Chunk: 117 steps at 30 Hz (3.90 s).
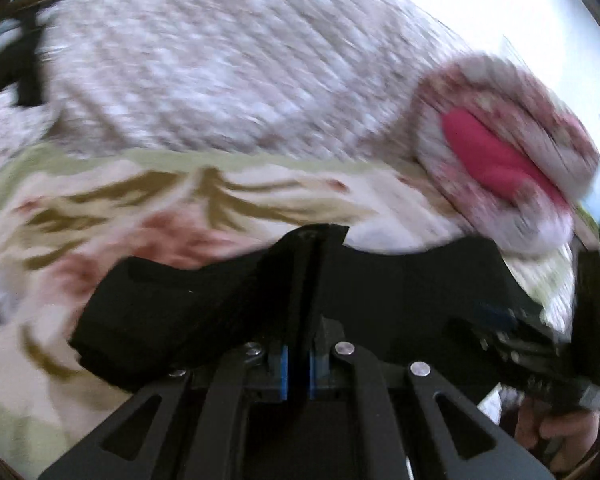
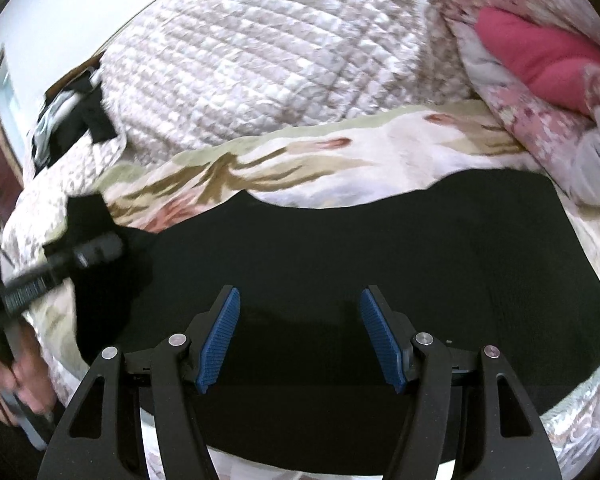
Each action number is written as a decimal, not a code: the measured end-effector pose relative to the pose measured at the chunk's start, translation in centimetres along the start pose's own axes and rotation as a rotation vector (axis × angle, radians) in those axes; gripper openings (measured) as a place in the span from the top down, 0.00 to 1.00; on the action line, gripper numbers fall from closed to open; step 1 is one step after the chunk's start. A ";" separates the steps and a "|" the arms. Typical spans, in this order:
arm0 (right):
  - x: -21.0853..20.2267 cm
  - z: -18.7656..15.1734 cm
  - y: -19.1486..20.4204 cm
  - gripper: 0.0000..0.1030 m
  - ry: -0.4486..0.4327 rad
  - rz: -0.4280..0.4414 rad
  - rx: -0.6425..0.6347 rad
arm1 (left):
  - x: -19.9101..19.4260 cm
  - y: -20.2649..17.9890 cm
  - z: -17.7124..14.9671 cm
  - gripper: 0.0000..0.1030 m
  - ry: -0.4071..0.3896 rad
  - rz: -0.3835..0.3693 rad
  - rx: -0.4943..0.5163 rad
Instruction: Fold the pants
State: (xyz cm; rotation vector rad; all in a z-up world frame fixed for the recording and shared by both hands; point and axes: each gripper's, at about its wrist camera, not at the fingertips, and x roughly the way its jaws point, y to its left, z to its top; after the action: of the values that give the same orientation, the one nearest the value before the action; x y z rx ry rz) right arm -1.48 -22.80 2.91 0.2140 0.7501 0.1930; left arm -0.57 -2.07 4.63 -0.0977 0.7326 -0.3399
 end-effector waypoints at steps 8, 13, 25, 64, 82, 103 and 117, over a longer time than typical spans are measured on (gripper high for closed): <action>-0.2 0.2 -1.5 0.39 0.003 -0.008 0.051 | 3.5 -4.0 -3.6 0.78 0.131 -0.090 0.099; -0.1 0.1 -1.4 0.39 -0.001 -0.009 0.047 | 1.0 -4.0 -3.4 0.60 0.105 -0.192 0.069; 0.1 0.1 -1.3 0.39 0.004 -0.003 0.047 | -3.3 3.9 -2.3 0.42 -0.051 -0.042 -0.144; 7.8 0.9 3.0 0.54 0.214 0.364 0.106 | 0.2 7.0 -4.4 0.42 0.113 0.002 -0.219; 5.0 -1.1 0.3 0.98 0.227 0.341 0.164 | -0.5 5.5 -4.8 0.42 0.090 0.007 -0.174; 8.0 2.9 1.4 0.96 0.165 0.079 -0.009 | 5.3 3.8 1.5 0.42 0.079 0.033 -0.043; 3.3 0.7 1.8 0.87 0.056 0.111 -0.054 | 3.7 3.0 -1.3 0.44 0.082 0.026 -0.050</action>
State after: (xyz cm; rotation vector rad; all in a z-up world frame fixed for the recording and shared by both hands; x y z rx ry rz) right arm 1.14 -20.35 1.70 0.1995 0.7887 0.3251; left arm 1.90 -0.46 0.72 -0.1218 0.8226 -0.3022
